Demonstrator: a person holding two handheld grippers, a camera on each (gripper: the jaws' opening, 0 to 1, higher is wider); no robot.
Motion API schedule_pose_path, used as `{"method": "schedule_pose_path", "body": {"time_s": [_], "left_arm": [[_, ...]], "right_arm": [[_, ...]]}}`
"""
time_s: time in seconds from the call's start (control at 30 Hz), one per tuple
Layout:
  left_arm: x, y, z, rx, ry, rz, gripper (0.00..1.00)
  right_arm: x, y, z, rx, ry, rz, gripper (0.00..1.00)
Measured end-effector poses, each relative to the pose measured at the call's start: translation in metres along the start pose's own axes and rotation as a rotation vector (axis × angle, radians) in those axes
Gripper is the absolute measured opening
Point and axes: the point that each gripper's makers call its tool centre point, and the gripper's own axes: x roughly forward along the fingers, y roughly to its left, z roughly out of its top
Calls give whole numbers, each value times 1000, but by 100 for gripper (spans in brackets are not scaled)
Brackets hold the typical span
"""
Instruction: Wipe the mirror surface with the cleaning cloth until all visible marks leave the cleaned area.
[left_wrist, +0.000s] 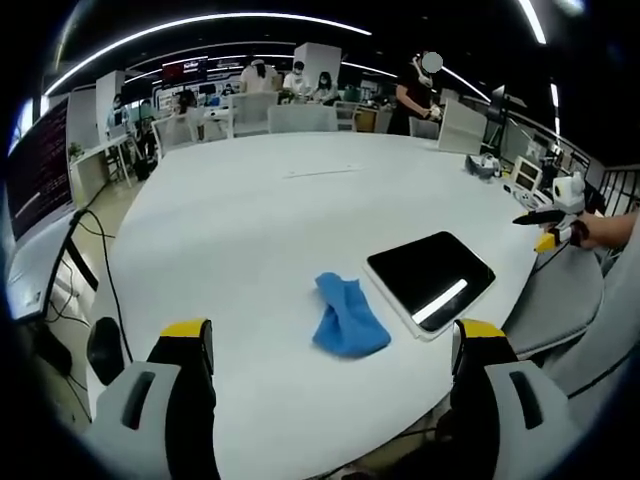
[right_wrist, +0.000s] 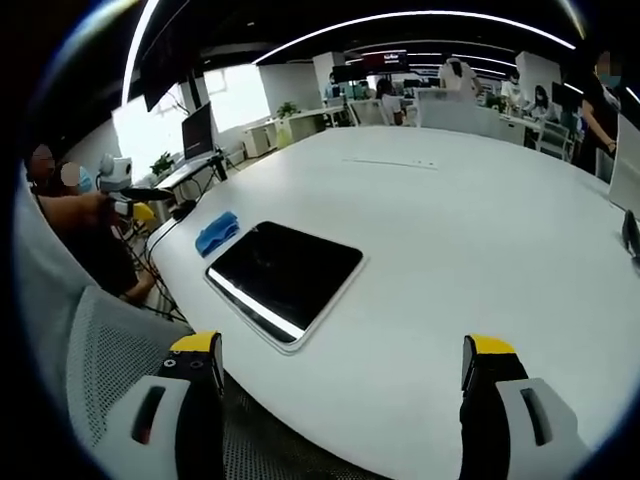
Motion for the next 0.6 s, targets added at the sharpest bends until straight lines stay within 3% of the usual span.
{"method": "schedule_pose_path", "body": {"time_s": [0.6], "left_arm": [[4, 0, 4, -14, -2, -12, 99]], "right_arm": [[-5, -6, -4, 9, 14, -20, 98]]}}
